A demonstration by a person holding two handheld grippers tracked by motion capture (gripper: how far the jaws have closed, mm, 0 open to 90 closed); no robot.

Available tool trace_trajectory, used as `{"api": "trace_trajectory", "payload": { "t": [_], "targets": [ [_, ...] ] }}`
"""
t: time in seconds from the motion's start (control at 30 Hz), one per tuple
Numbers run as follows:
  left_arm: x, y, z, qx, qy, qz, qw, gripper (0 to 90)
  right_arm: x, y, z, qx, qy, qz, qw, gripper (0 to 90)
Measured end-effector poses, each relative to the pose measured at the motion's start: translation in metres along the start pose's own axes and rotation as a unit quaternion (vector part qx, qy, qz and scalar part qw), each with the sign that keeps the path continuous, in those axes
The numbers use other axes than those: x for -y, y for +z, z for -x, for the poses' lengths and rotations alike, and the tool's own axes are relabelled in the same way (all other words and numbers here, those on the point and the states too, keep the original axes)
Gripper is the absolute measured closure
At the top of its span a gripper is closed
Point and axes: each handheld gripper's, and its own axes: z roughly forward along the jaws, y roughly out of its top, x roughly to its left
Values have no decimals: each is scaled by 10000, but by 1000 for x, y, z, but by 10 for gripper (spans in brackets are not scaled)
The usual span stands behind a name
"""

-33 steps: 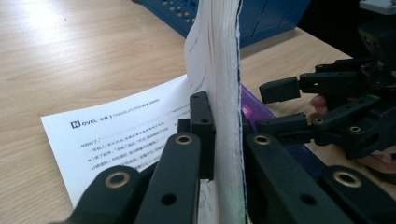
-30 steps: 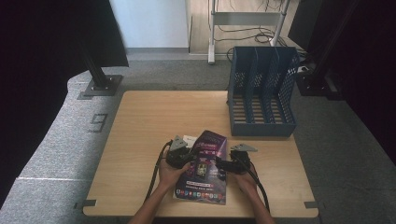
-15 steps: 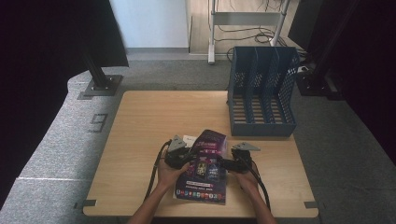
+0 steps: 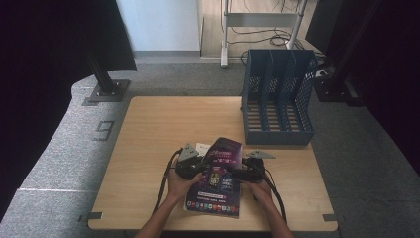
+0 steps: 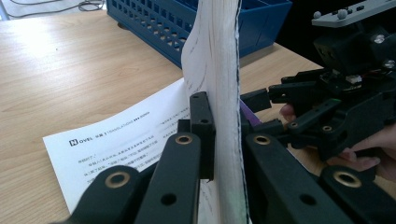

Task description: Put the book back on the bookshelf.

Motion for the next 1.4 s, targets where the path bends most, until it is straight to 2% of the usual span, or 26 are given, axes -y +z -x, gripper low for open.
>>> {"api": "trace_trajectory", "payload": {
  "t": [0.17,0.47,0.83,1.07,1.4],
  "targets": [
    [0,0,-4,-9,-32,-30,10000,869,0,-1,-2,45,45,-16,10000,214],
    [8,11,-16,-59,-285,-233,9993,863,1,0,-3,245,23,-84,9997,254],
    [22,27,-30,-271,-501,-592,9966,852,0,-3,-4,239,53,-39,9997,285],
    [25,31,-35,-285,-627,-736,9949,842,0,-2,-5,254,43,-28,9997,286],
    [28,37,-39,-333,-678,-915,9929,829,1,0,-5,292,33,-80,9995,291]
  ]
}}
